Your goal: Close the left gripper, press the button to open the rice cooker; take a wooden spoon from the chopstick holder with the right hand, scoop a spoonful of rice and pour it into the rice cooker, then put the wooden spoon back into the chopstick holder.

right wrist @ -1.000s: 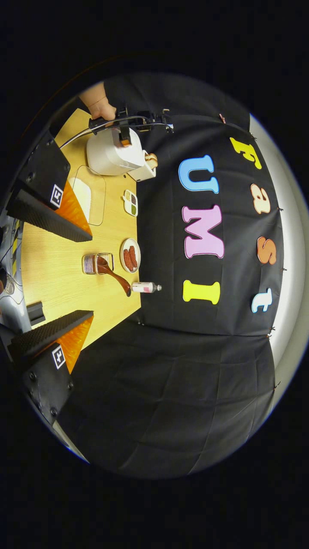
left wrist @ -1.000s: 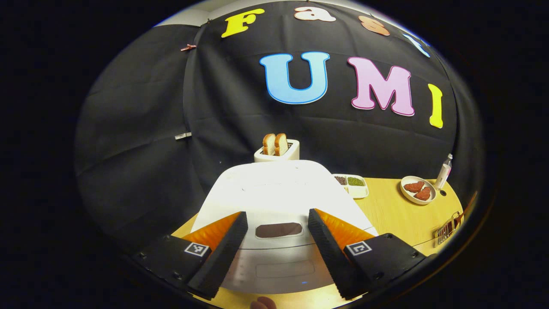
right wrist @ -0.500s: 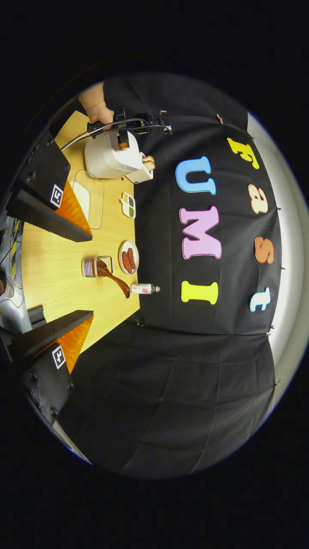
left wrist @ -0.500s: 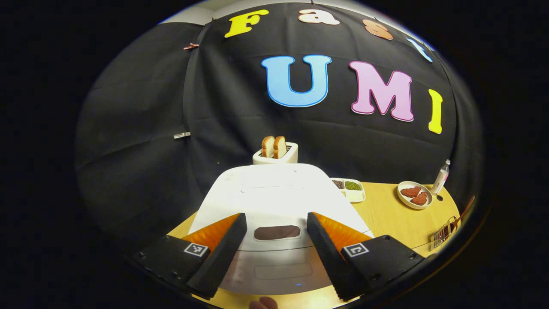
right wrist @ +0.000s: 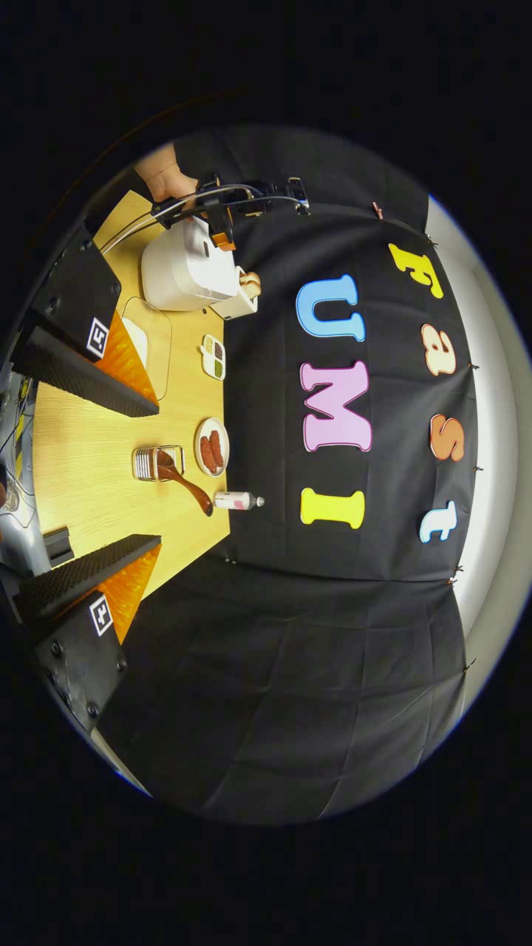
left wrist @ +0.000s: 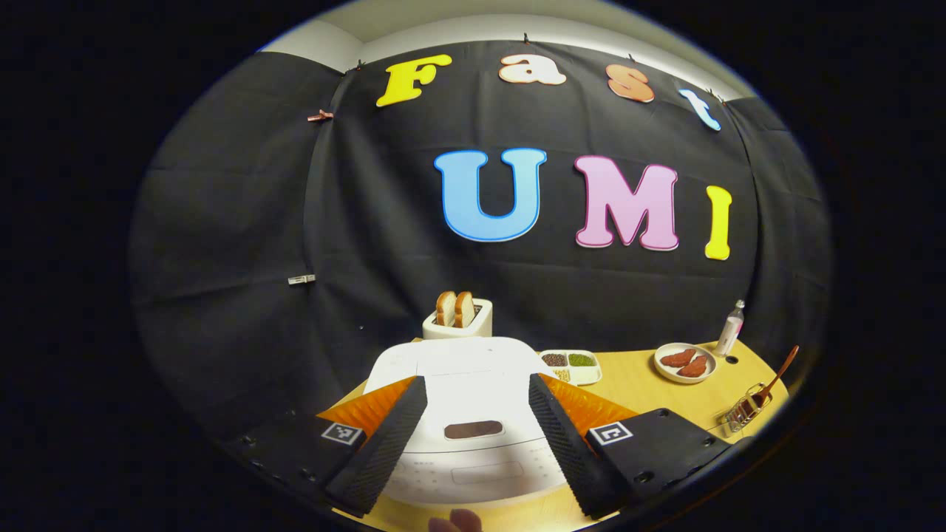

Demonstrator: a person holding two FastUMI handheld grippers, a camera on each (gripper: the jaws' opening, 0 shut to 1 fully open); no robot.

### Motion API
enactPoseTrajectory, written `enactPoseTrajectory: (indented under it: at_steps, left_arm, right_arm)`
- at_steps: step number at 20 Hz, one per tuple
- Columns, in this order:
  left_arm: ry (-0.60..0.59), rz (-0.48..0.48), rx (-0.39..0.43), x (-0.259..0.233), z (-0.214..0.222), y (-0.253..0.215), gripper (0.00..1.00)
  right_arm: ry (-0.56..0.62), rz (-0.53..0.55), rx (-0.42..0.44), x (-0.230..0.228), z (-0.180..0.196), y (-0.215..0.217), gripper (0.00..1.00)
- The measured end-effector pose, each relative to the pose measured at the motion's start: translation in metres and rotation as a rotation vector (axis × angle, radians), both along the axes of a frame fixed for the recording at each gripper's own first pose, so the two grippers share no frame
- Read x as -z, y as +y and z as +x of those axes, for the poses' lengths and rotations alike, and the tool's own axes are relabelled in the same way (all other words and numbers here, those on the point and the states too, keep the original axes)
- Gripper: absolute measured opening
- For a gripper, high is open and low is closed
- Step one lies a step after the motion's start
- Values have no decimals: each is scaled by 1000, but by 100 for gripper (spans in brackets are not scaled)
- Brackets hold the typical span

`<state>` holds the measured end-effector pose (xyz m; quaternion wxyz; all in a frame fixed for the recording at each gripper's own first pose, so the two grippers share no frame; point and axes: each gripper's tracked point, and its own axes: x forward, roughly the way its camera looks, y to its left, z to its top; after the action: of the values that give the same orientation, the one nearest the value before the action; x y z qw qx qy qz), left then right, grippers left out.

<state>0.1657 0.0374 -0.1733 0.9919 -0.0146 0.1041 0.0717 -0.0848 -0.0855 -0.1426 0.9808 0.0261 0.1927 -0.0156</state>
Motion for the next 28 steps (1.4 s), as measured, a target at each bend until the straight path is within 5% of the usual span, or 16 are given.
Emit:
enactPoseTrajectory:
  at_steps: [13, 28]
  left_arm:
    - [-116, -37, 138, -96, -127, 2, 96]
    - [-131, -25, 203, -121, -204, 9, 95]
  right_arm:
    - [-163, -62, -114, -67, 32, 54, 99]
    - [-267, -71, -107, -104, 34, 79, 98]
